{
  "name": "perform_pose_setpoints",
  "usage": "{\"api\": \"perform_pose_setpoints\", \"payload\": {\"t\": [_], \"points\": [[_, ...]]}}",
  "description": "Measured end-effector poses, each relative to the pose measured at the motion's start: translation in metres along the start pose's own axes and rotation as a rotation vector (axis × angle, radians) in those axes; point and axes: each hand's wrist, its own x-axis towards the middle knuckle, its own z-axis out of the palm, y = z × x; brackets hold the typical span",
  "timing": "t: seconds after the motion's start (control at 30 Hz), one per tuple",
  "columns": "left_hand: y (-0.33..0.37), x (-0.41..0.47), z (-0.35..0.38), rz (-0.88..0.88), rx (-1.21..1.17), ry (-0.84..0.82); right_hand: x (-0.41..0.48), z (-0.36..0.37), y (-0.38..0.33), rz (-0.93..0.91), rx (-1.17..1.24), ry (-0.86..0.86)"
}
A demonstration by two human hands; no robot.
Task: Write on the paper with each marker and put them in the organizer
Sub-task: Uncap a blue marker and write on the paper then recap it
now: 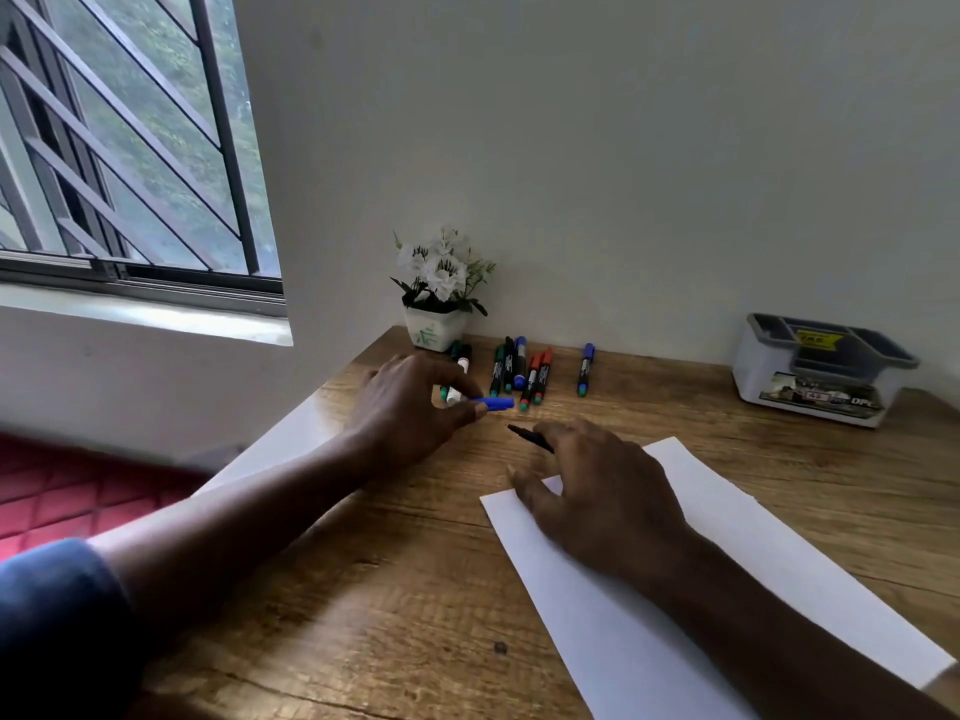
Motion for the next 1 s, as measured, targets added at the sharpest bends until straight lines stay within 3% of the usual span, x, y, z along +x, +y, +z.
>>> {"api": "perform_pose_setpoints", "payload": {"t": [0.1,0.27,0.53,0.7,0.8,0.9,1.0], "points": [[-0.001,-0.001,0.005,-0.025,0.100,-0.090,-0.001,0.003,0.000,-0.005,0.017,0.002],[-0.003,-0.005,0.002,-0.059,0.049,-0.110,0.000,-0.001,0.000,-0.009,0.027,0.018],[0.000,-0.012,-0.009,-0.098,0.126,-0.569,0.012,0.010,0.010,-0.066,0.150,0.058],[0.002,-0.011,-0.010,-0.087,0.144,-0.588,0.020,0.011,0.012,-0.147,0.184,0.089],[0.002,-0.011,-0.009,-0.092,0.134,-0.583,0.017,0.002,0.010,-0.230,0.189,0.200],[0.004,-0.010,-0.010,-0.104,0.140,-0.568,0.012,-0.012,0.007,-0.103,0.565,0.256],[0.005,-0.010,-0.011,-0.117,0.150,-0.569,0.002,-0.018,0.005,0.199,1.248,0.048]]}}
